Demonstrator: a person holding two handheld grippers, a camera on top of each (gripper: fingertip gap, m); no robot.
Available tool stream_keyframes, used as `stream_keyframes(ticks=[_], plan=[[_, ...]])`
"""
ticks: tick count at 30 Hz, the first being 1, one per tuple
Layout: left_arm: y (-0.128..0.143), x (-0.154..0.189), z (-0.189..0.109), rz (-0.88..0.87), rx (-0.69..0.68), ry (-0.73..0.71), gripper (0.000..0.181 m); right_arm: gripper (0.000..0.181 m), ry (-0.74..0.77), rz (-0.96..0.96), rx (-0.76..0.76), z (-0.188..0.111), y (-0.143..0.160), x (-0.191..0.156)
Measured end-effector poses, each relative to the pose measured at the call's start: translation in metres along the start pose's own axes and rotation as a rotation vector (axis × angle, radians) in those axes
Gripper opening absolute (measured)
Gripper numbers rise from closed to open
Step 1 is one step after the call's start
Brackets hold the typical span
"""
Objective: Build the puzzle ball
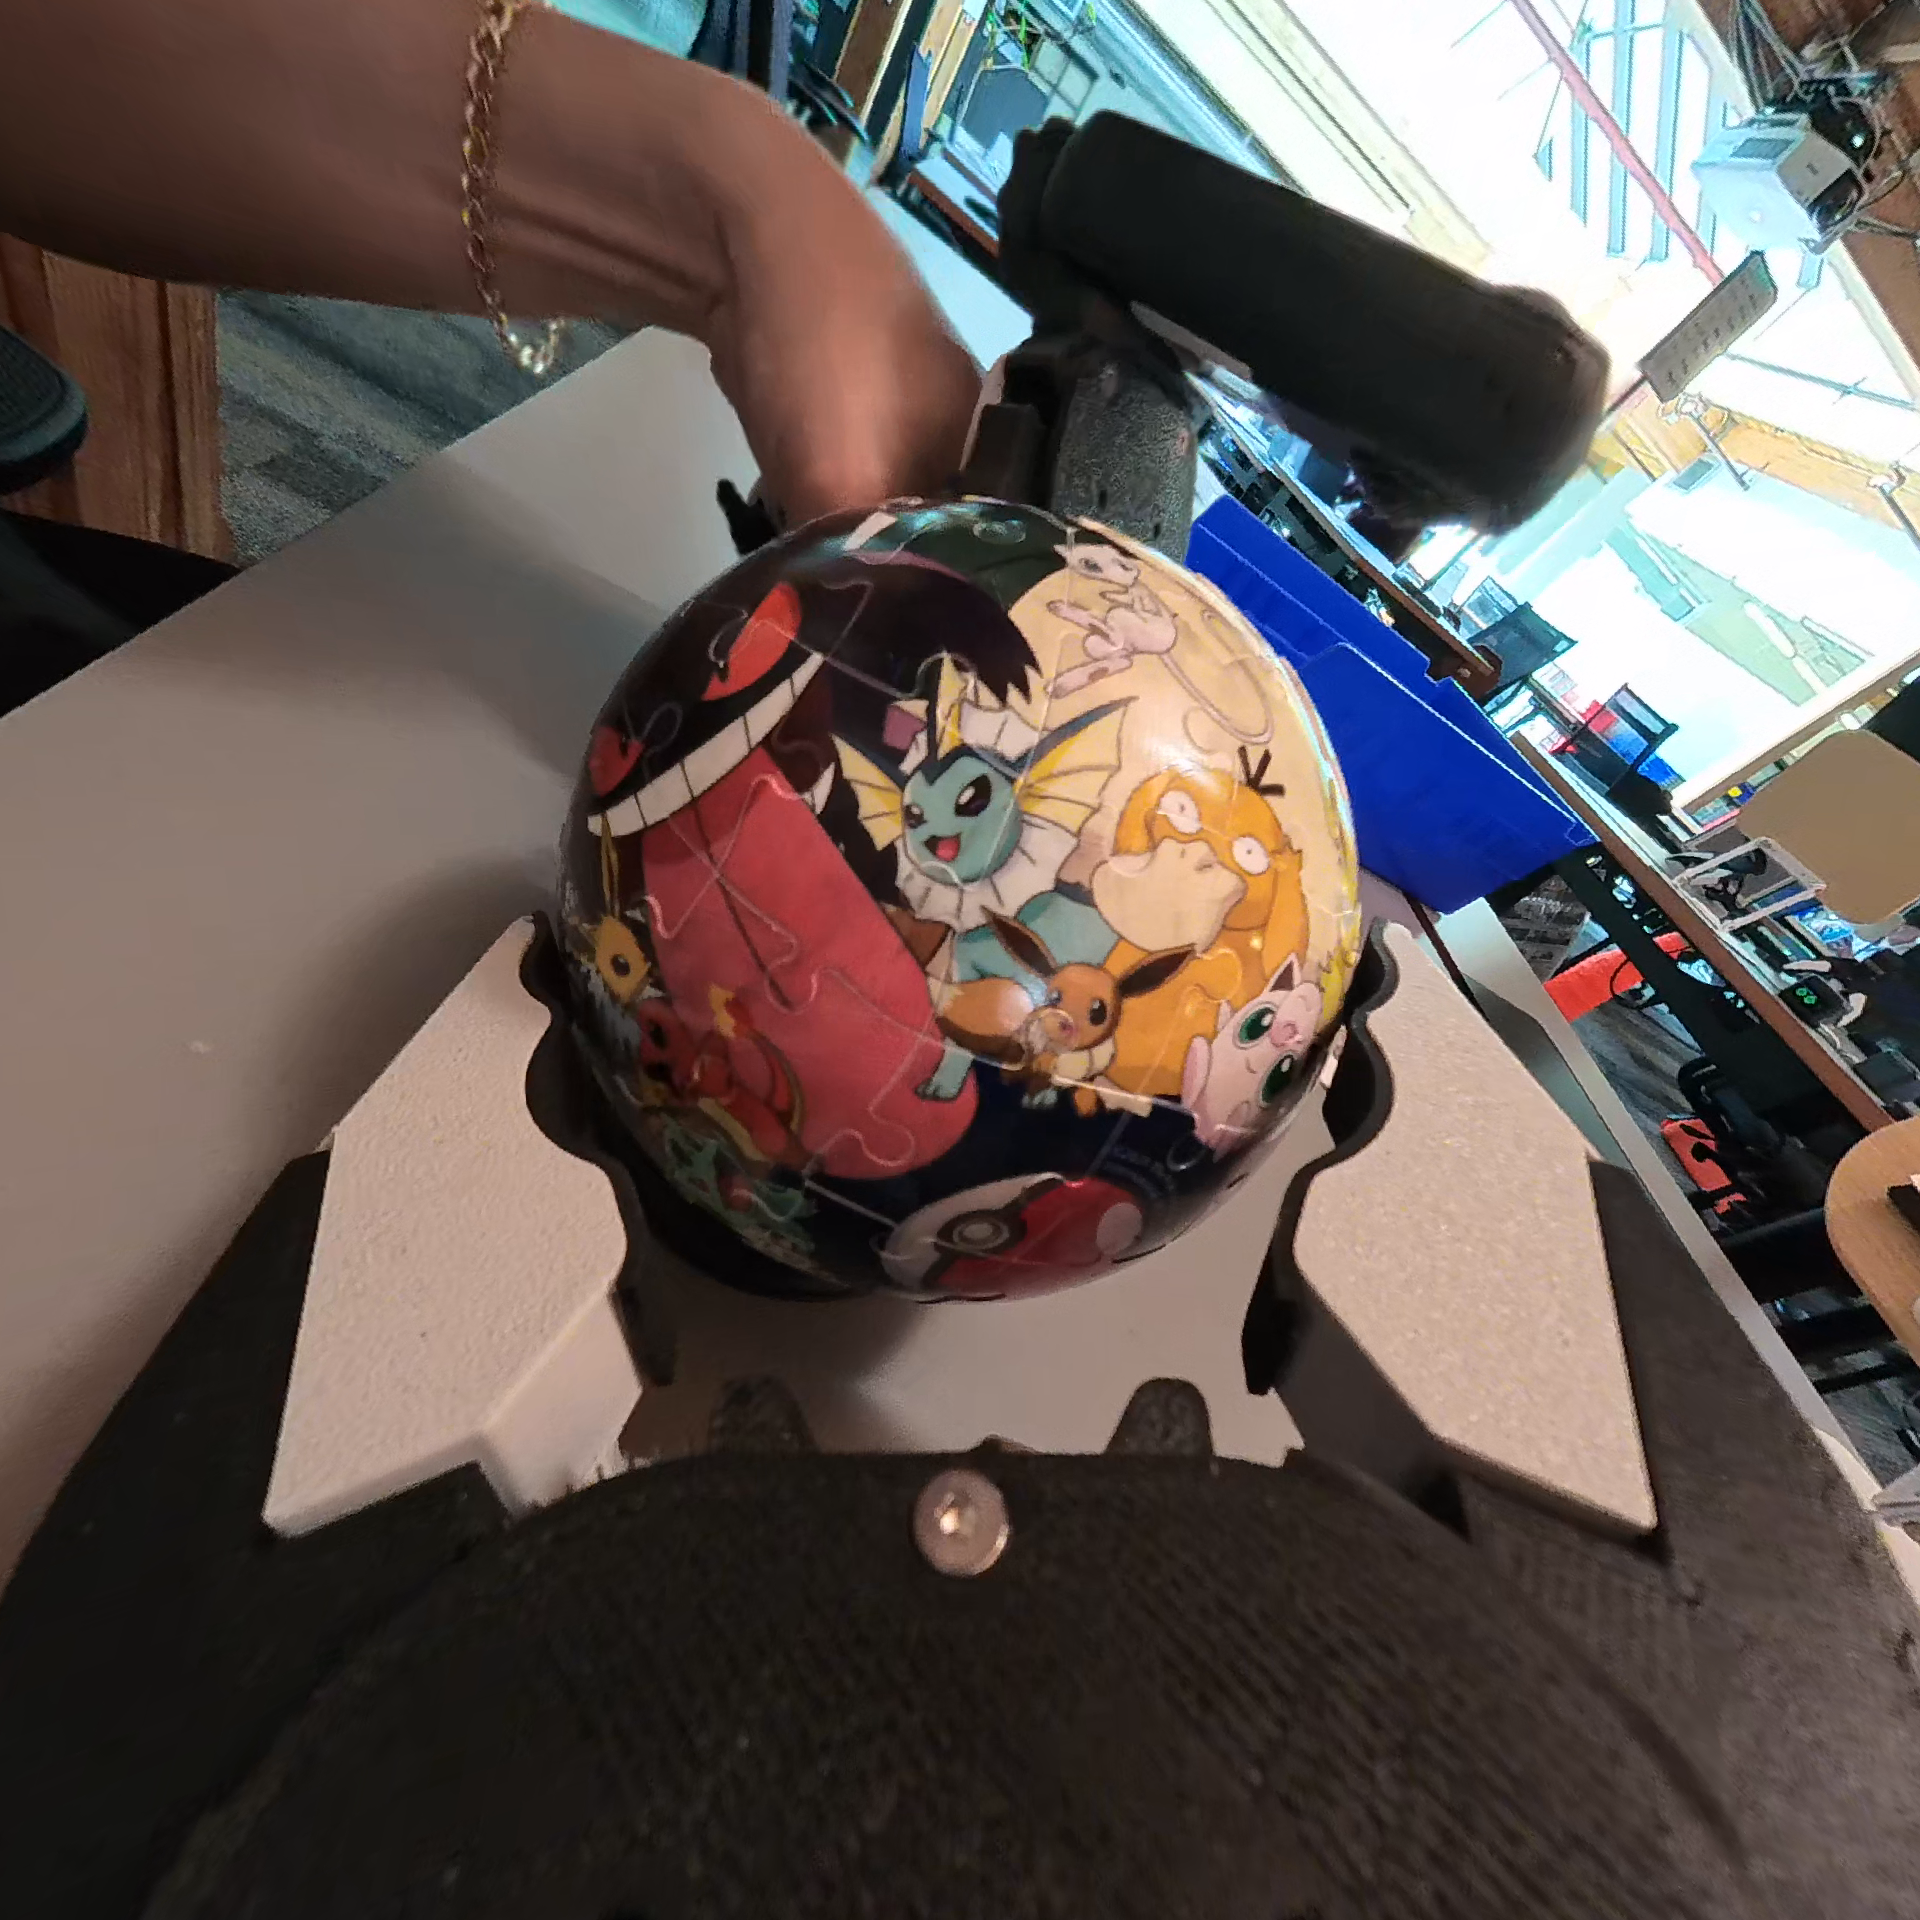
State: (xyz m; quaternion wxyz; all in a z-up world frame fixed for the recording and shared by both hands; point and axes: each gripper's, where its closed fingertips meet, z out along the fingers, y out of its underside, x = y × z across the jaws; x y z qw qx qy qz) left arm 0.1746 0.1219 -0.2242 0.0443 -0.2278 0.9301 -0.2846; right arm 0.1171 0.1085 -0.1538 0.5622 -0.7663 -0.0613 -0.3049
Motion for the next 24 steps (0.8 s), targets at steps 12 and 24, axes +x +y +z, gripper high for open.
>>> stream_keyframes(ticks=[12, 24], plan=[[-0.004, -0.016, -0.006, -0.044, 0.236, 0.049, 0.106, 0.143, -0.002, -0.006, 0.001, 0.0, -0.001, 0.0], [-0.008, -0.002, 0.006, 0.037, 0.157, 0.058, 0.105, 0.144, -0.001, -0.008, -0.001, 0.0, 0.0, 0.001]])
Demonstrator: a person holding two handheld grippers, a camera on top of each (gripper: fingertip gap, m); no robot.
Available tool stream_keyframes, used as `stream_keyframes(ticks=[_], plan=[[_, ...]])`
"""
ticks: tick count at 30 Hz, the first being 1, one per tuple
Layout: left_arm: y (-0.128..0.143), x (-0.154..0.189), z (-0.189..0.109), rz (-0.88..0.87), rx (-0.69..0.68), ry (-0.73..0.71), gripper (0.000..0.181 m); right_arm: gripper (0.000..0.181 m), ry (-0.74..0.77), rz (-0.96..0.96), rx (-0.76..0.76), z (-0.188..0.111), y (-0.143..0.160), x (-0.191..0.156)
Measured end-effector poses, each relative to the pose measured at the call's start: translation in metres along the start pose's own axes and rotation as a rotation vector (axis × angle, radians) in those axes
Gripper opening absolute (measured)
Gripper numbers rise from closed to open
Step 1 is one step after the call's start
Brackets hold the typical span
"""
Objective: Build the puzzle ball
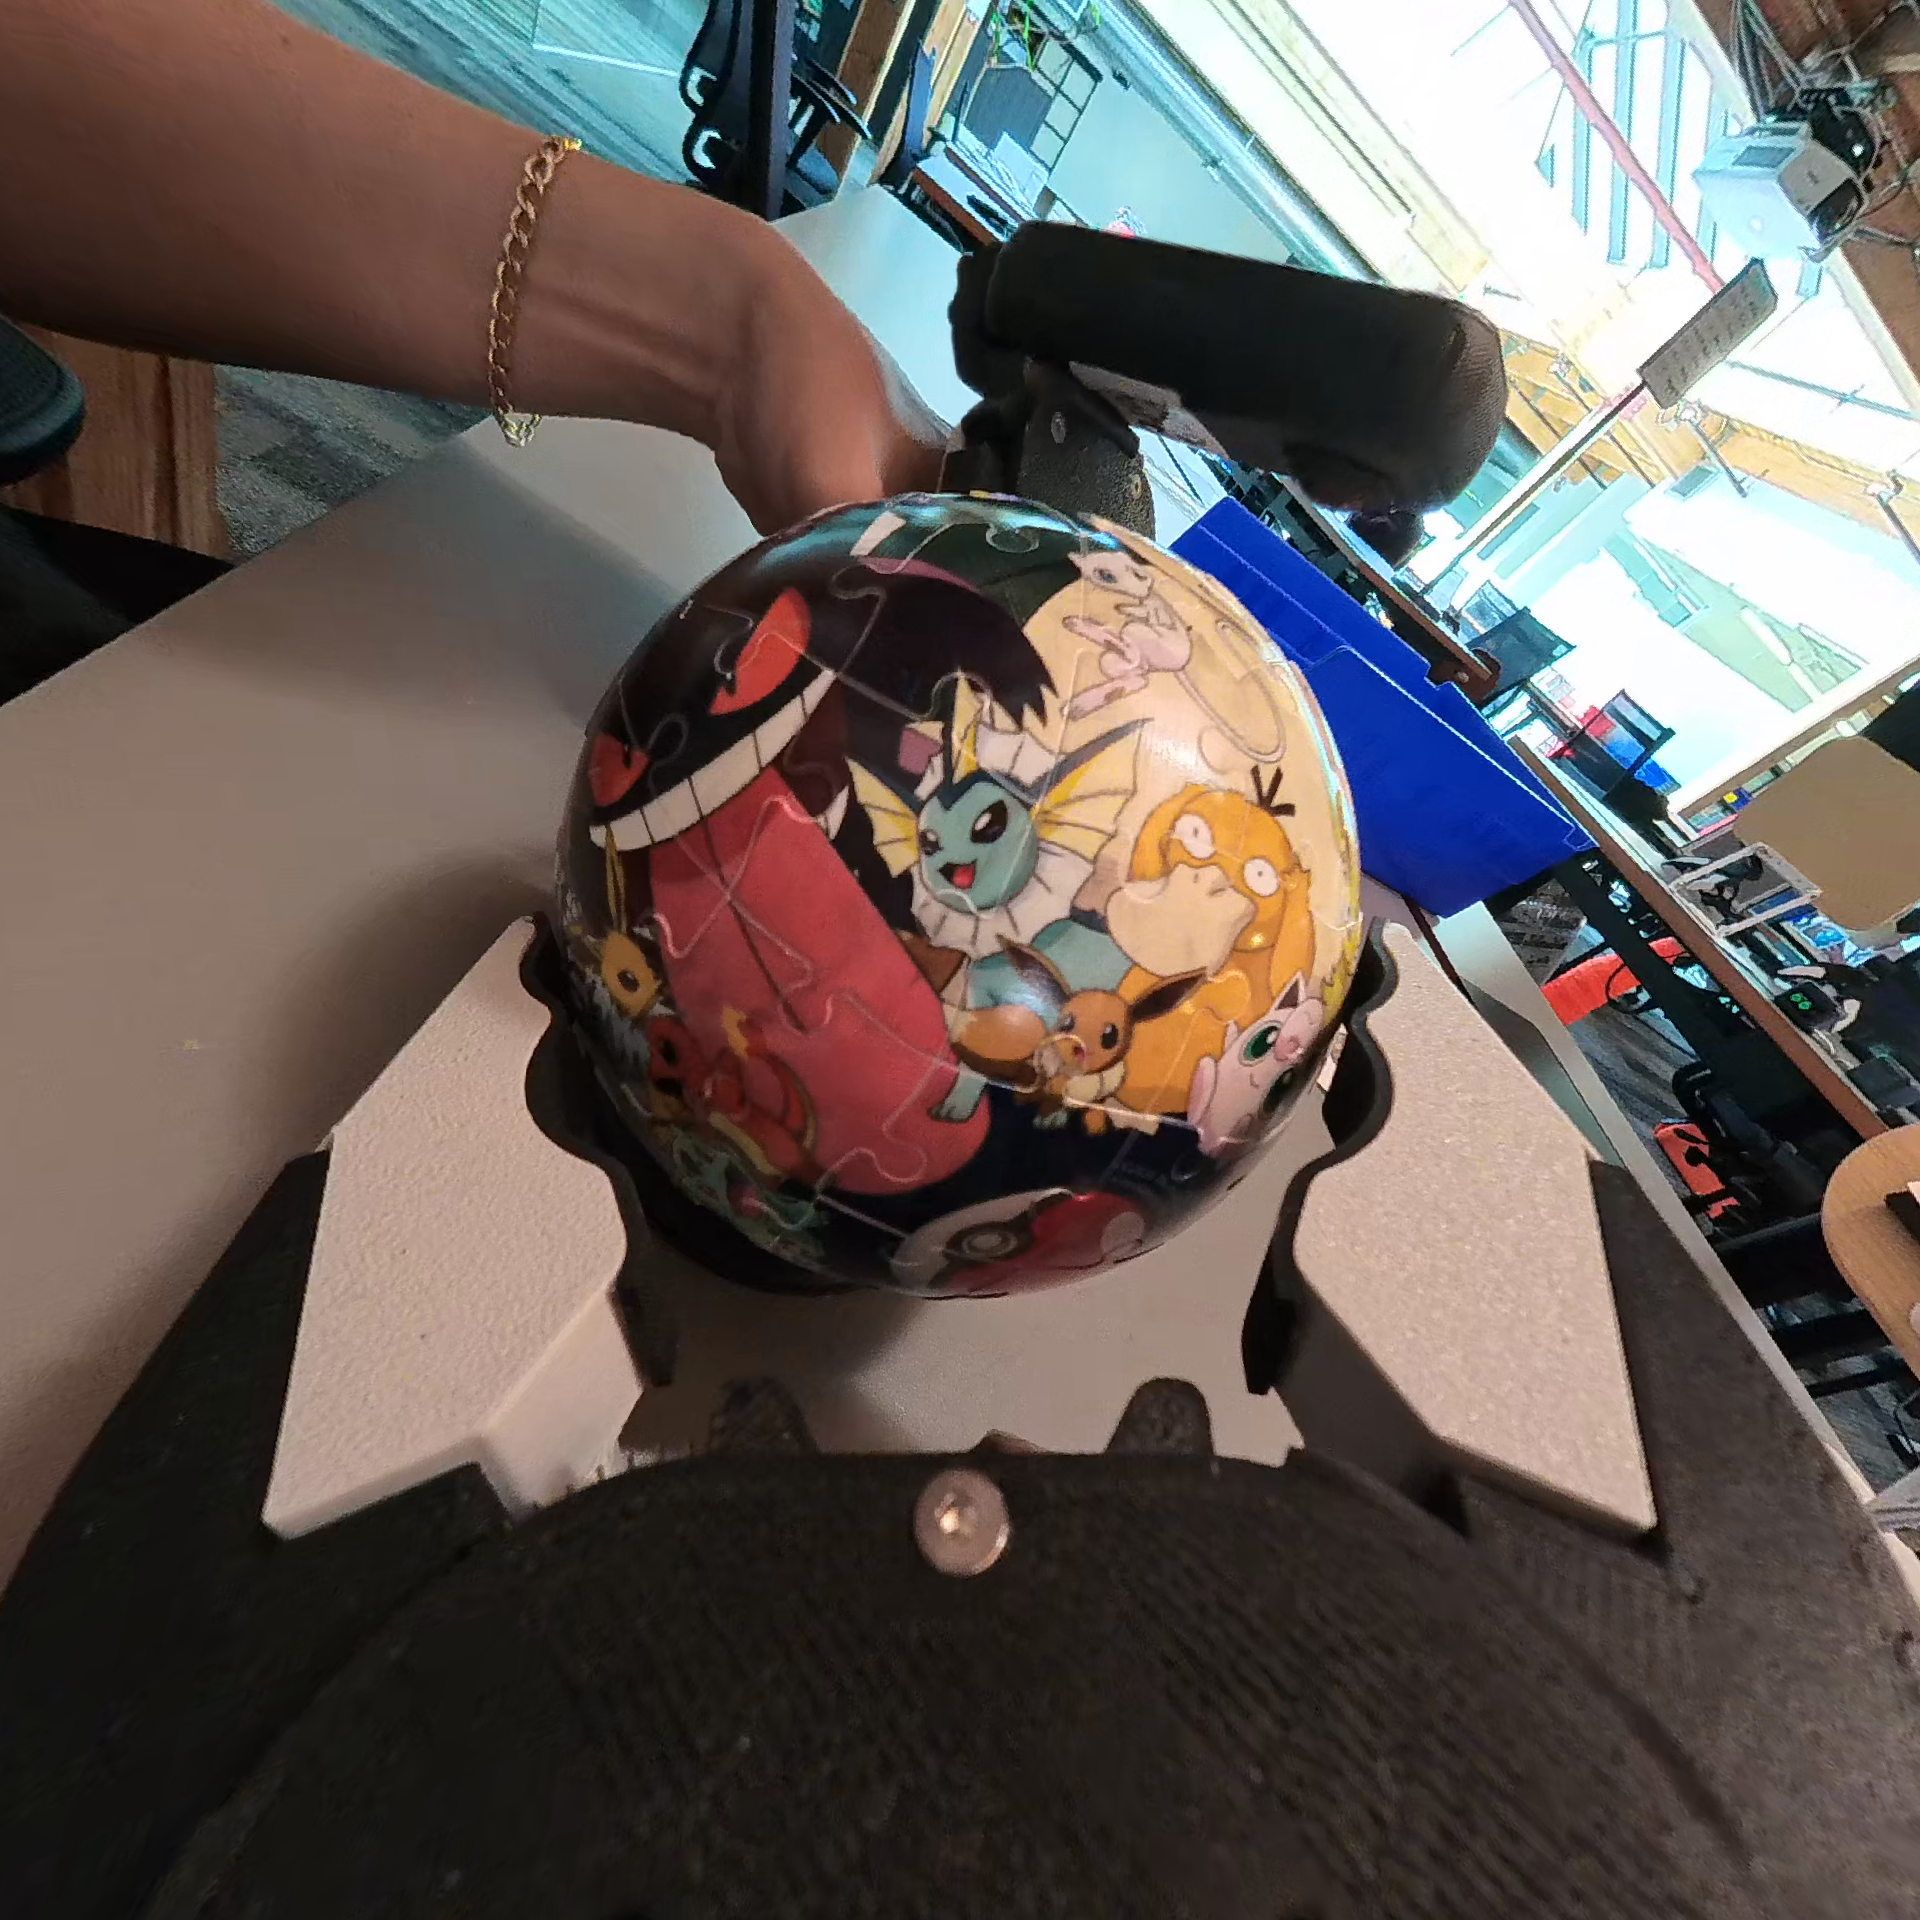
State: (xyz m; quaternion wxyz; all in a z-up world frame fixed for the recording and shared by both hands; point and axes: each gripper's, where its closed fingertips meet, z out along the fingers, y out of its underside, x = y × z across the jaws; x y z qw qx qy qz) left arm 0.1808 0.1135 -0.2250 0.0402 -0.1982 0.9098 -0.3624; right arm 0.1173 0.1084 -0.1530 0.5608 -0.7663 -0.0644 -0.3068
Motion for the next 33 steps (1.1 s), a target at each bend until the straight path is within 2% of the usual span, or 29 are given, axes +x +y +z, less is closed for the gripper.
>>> stream_keyframes(ticks=[15, 20, 24, 33], plan=[[0.003, -0.003, -0.001, -0.031, -0.113, -0.041, 0.103, 0.149, 0.011, -0.003, -0.02, 0.002, 0.003, 0.002], [0.001, -0.005, -0.002, -0.045, -0.051, -0.027, 0.104, 0.148, 0.02, -0.012, -0.024, 0.003, 0.004, 0.002], [-0.003, -0.008, -0.009, -0.18, 0.037, 0.026, 0.098, 0.149, 0.022, -0.017, -0.028, 0.004, 0.004, 0.002], [0.003, -0.006, -0.003, -0.066, -0.052, -0.049, 0.106, 0.148, 0.024, -0.017, -0.028, 0.005, 0.005, 0.003]])
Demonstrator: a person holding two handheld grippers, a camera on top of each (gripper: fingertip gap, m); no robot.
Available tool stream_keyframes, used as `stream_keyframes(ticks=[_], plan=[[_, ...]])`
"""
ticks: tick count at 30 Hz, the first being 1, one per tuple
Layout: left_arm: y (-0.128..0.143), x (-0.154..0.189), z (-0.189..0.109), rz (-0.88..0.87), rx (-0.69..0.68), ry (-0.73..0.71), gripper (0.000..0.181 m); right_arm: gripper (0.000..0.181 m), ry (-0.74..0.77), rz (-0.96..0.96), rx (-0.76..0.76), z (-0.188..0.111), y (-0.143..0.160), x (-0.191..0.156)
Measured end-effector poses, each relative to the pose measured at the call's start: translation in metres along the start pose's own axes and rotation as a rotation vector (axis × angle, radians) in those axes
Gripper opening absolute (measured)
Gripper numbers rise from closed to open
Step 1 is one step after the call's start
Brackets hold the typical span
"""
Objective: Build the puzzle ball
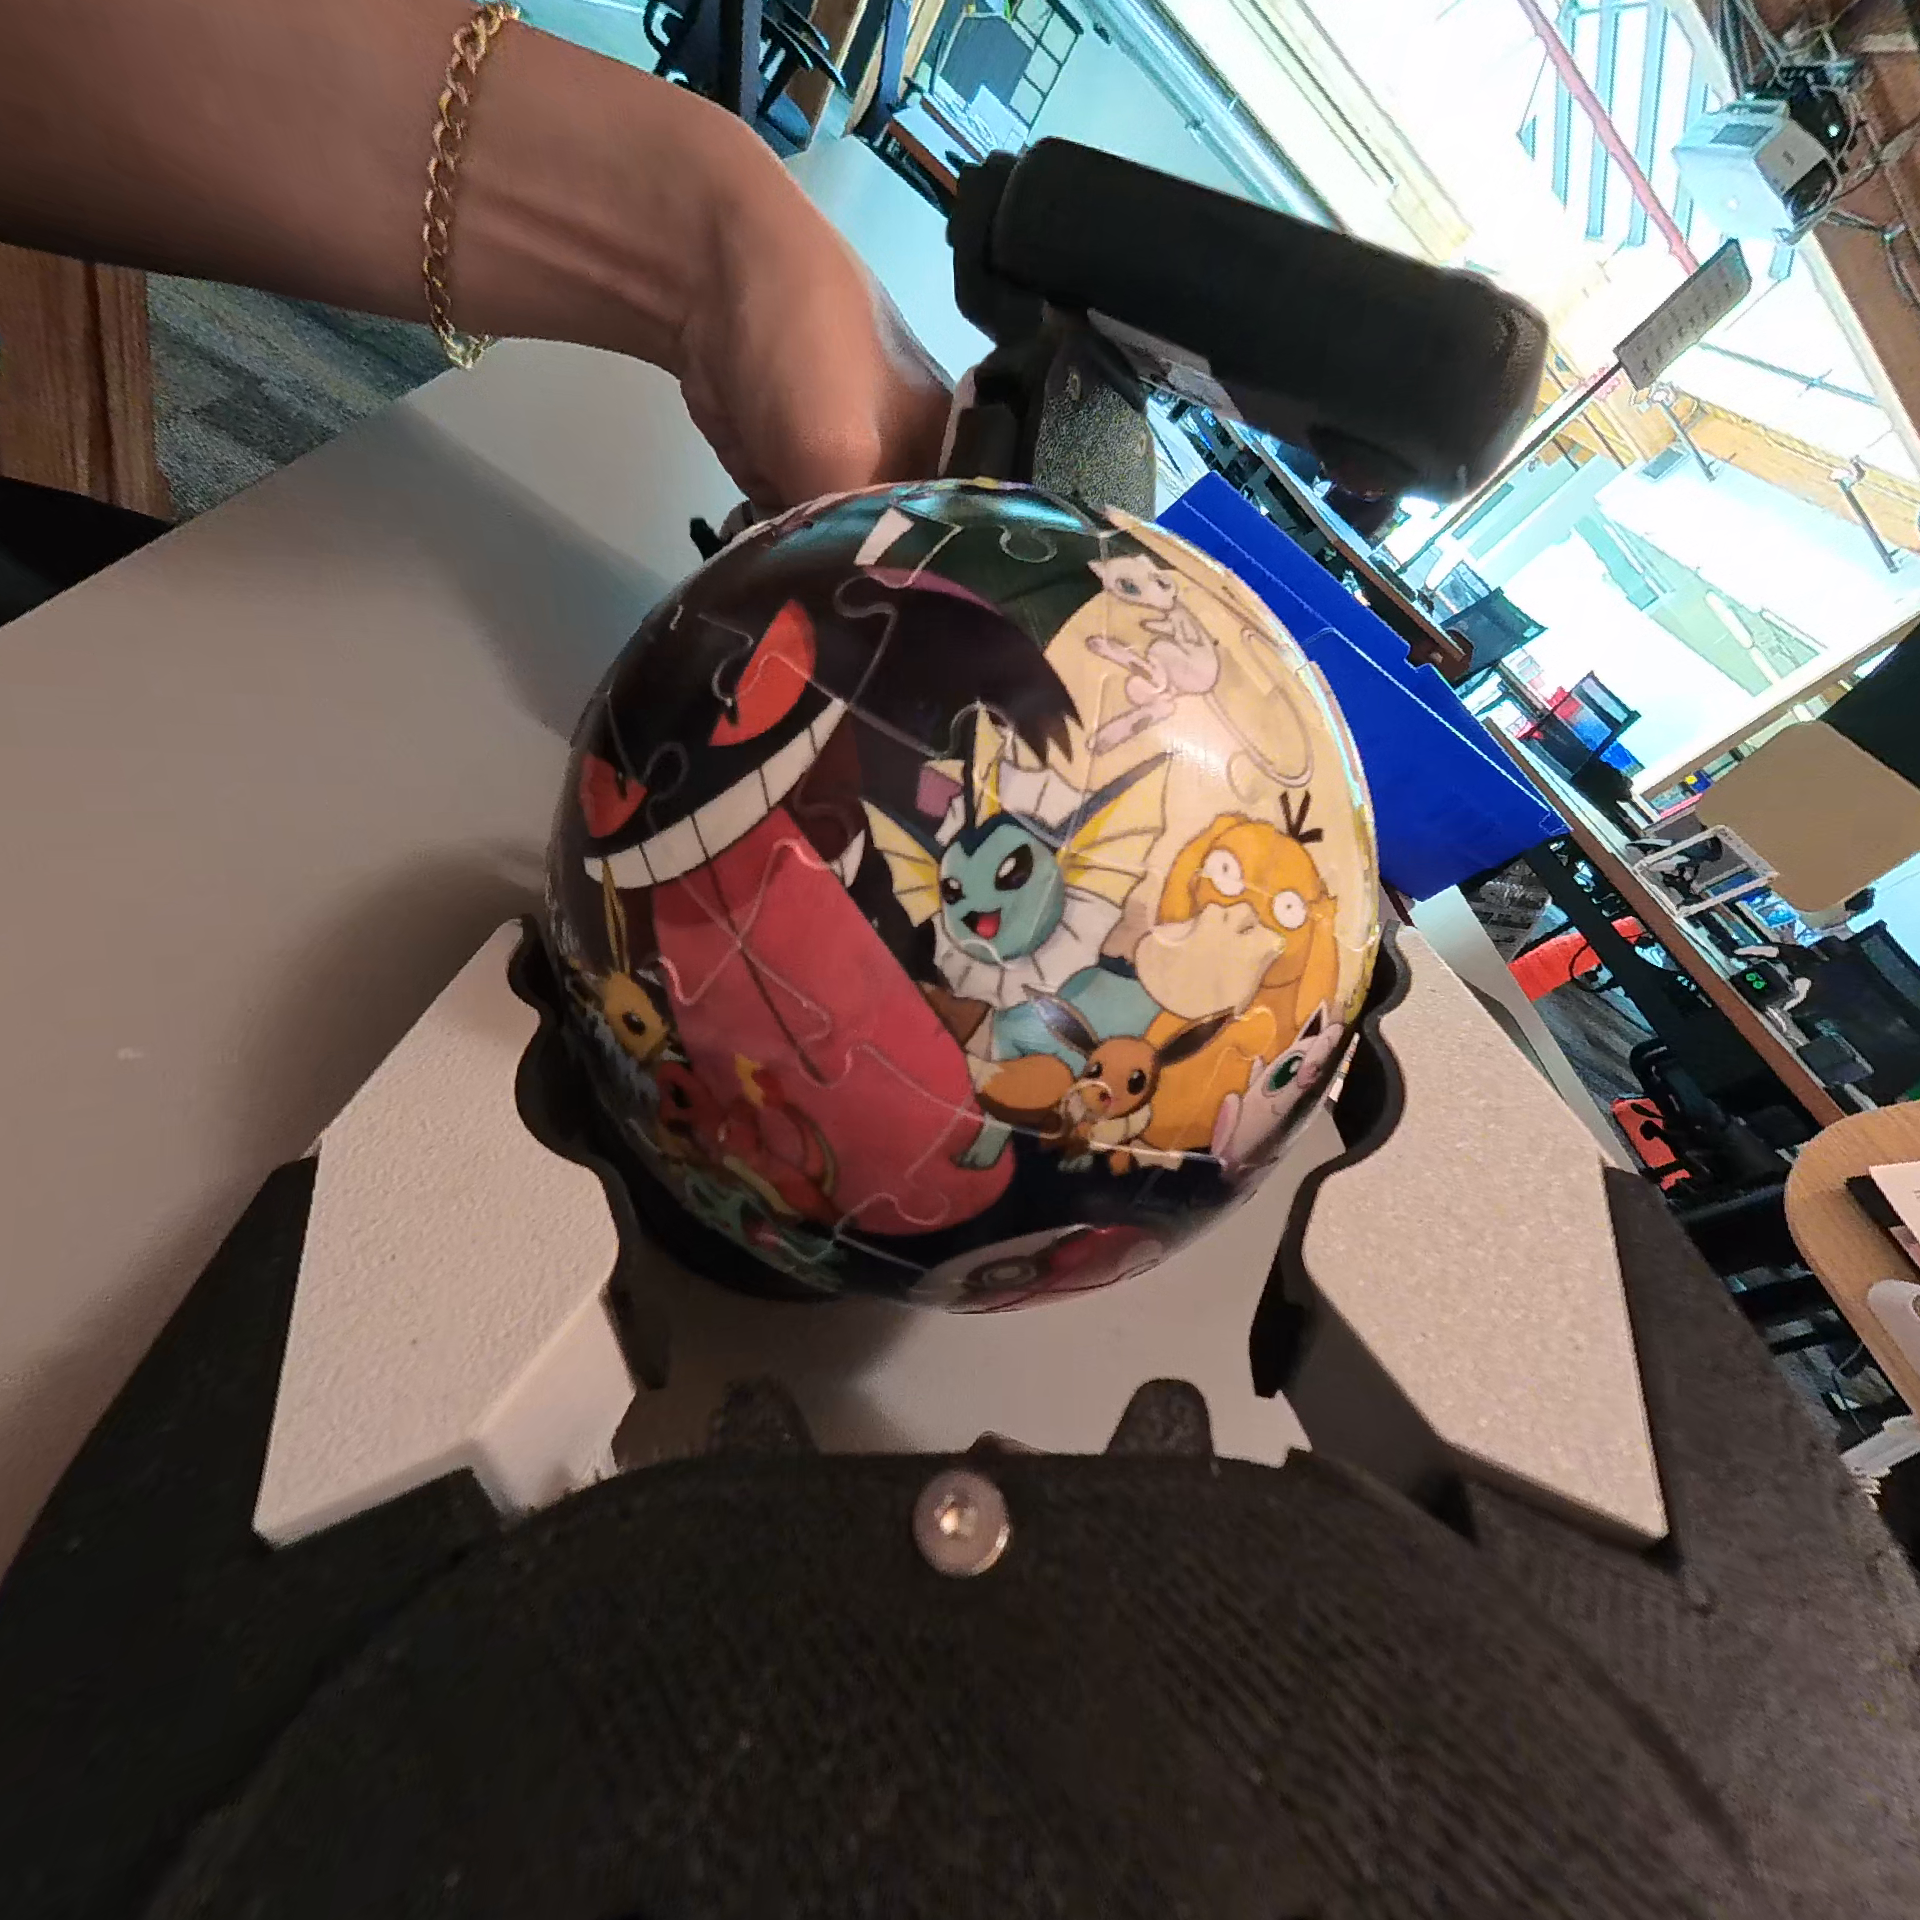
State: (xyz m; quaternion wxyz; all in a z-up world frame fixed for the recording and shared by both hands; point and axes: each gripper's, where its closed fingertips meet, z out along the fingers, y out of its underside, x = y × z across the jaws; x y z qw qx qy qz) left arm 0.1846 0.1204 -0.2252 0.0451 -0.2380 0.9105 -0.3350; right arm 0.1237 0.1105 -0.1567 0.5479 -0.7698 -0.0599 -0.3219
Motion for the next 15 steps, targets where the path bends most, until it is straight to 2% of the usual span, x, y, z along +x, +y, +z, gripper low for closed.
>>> stream_keyframes(ticks=[15], plan=[[-0.0033, -0.0015, 0.0026, -0.046, -0.026, -0.02, 0.109, 0.148, 0.006, 0.002, 0.003, 0.0003, 0.0004, 0.0007]])
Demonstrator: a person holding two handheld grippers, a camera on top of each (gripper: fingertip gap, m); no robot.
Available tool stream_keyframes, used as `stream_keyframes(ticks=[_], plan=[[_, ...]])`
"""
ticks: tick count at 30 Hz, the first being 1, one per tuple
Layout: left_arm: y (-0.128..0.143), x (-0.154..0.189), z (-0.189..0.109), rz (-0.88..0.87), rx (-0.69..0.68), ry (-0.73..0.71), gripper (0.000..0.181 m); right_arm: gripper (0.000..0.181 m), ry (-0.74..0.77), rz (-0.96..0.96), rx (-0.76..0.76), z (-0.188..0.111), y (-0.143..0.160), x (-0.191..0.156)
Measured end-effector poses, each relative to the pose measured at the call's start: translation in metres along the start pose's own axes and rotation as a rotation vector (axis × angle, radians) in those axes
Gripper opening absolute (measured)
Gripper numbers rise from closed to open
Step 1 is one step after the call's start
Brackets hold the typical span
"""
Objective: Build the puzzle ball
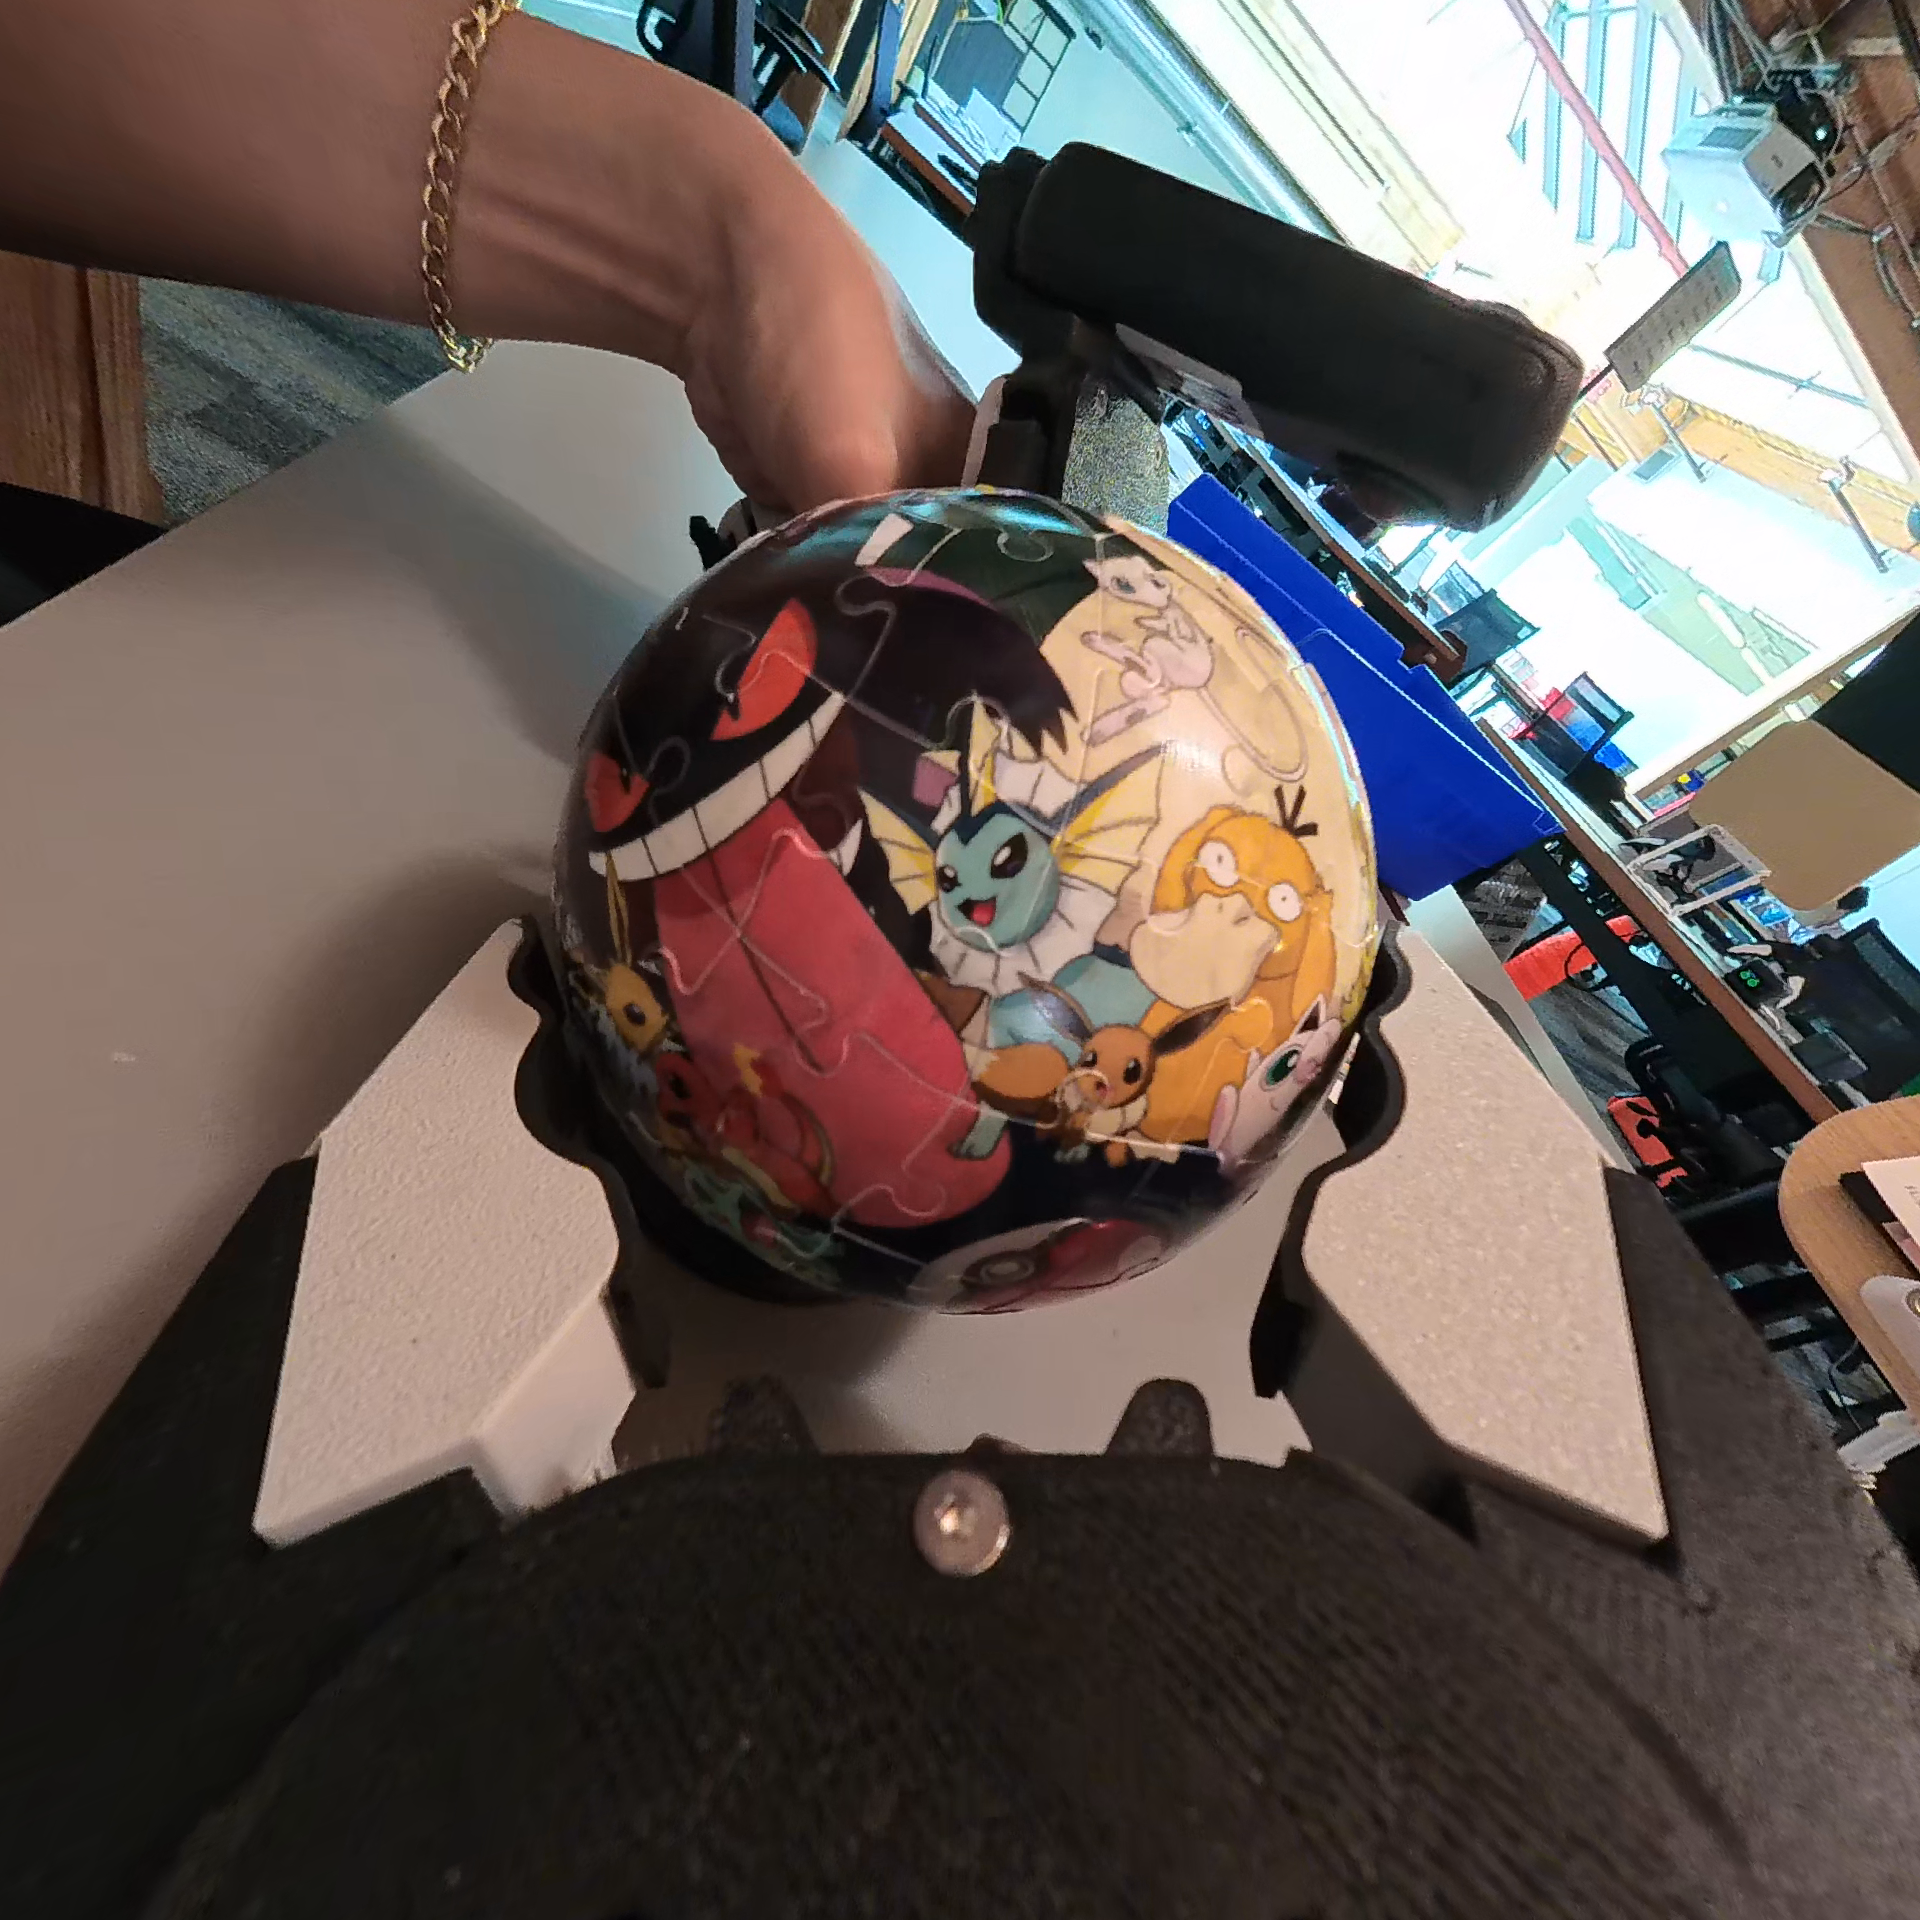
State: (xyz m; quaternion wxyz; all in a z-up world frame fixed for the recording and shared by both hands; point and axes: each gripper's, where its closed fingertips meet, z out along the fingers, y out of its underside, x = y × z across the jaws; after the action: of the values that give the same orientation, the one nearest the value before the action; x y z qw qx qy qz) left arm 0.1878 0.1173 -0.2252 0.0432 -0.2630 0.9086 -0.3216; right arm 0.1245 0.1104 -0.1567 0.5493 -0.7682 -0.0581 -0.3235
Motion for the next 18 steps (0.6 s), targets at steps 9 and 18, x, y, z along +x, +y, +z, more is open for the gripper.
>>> stream_keyframes(ticks=[9, 18], plan=[[-0.0004, -0.0036, 0.0004, -0.01, -0.028, -0.016, 0.105, 0.152, 0.006, 0.007, -0.015, 0.0018, 0.0022, 0.0015], [-0.0005, -0.0052, 0.0015, -0.002, -0.042, -0.016, 0.106, 0.152, 0.008, 0.006, -0.016, 0.0027, 0.0025, 0.0023]])
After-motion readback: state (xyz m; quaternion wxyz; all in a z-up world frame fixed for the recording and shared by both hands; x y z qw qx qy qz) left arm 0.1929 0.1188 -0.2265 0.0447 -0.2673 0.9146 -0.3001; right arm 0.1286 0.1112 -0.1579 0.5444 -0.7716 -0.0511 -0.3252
